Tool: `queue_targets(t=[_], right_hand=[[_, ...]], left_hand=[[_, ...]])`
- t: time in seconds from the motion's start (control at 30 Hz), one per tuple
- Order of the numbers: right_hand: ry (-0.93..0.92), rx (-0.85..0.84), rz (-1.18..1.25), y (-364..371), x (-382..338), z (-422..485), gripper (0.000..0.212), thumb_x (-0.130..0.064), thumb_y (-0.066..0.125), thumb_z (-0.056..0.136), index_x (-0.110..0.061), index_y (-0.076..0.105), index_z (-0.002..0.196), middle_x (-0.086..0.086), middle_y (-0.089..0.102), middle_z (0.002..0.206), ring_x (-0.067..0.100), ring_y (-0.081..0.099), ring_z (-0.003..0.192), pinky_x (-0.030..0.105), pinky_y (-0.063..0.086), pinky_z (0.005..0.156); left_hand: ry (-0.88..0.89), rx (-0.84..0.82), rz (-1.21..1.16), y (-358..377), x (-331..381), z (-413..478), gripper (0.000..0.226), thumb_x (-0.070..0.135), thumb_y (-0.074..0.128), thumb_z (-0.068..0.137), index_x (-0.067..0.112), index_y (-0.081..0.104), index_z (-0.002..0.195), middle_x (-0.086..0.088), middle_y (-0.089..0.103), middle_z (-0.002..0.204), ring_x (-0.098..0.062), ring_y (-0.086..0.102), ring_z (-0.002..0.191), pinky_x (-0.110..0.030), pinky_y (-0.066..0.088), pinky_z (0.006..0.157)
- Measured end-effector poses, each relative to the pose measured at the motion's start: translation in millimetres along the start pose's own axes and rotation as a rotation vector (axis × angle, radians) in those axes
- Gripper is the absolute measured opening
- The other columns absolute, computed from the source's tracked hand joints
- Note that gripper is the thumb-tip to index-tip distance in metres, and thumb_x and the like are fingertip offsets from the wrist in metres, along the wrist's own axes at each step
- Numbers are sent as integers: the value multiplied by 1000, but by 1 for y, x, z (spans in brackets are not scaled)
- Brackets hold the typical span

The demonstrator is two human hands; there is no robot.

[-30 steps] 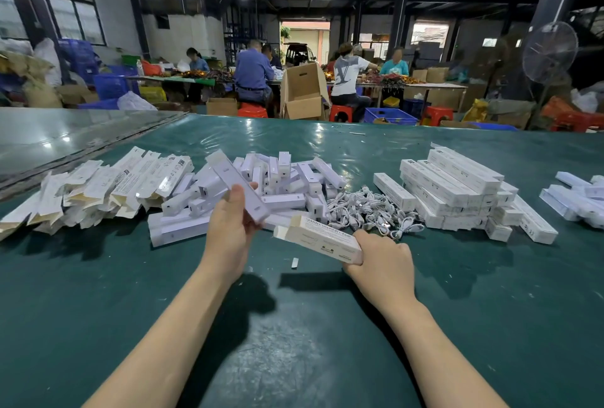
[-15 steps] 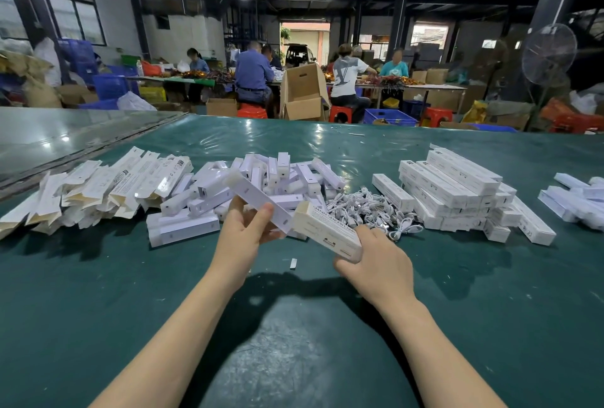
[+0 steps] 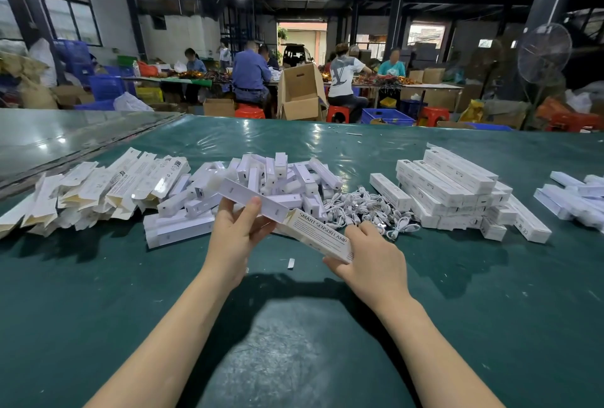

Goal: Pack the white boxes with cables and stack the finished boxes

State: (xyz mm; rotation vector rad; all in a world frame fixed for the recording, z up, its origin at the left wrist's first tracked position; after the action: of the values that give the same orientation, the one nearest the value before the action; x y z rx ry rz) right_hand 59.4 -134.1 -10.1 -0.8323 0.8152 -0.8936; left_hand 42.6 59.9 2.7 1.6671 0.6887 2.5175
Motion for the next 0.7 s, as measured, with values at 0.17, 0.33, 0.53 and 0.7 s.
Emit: queue_targets(t=[0.17,0.33,0.53,0.7], right_hand=[[5,-41,-42,3,-3,1,35,-53,51,84,-25,31,83,-3,62,94,27,59,88,31,28,59],[10,-69,-58,6,-4,0,34,-55,49,85,-25,34,82,-2,64,92,27,59,88,32,28,59],[21,-40,-39,5,-3,-1,37,-57,50,84,-24,33,80,-2,64,89,27,59,84,31,28,57],[11,-41,-32,6,-3,0,34,-56,50,84,-26,33,80,-4,63,87,24,59,82,31,26,56]], left_hand=[[-33,-26,15,1,-1,-1,17,6,40,96,22,47,94,5,72,71,-10,69,68,-21,54,59],[-77,8,-24,-3,-6,-2,21,1,36,93,18,48,89,4,69,67,-9,67,63,-23,54,55],[-116,38,-126,-7,-10,-2,19,1,31,91,11,48,87,-2,63,71,-14,65,69,-27,57,59],[-82,31,35,-3,-5,-4,18,1,34,91,14,42,80,0,63,65,-16,64,70,-25,56,62]])
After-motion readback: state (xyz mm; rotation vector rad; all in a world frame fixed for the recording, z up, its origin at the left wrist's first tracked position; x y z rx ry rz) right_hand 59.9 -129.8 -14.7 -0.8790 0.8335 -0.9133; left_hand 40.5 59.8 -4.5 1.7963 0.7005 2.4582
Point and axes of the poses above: each hand's wrist, its own z-axis towards the middle knuckle, its own y-axis out of the palm, x = y × z, the point moved 6 cm from there along z, towards the middle knuckle
